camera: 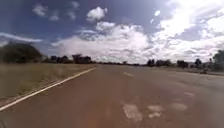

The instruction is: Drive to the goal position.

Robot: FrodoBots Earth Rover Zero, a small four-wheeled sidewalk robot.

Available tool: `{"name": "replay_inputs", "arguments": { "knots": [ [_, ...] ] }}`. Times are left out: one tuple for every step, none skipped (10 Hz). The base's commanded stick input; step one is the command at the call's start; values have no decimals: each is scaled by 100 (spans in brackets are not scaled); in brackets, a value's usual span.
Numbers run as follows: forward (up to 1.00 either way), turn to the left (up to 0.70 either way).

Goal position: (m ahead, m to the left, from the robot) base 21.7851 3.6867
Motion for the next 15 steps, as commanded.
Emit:
{"name": "replay_inputs", "arguments": {
  "knots": [
    [100,0],
    [100,0],
    [100,0],
    [100,0],
    [100,0],
    [100,-32],
    [100,-33],
    [100,-34],
    [100,0],
    [100,0],
    [100,0],
    [100,0],
    [100,0],
    [100,0],
    [100,0]
  ]
}}
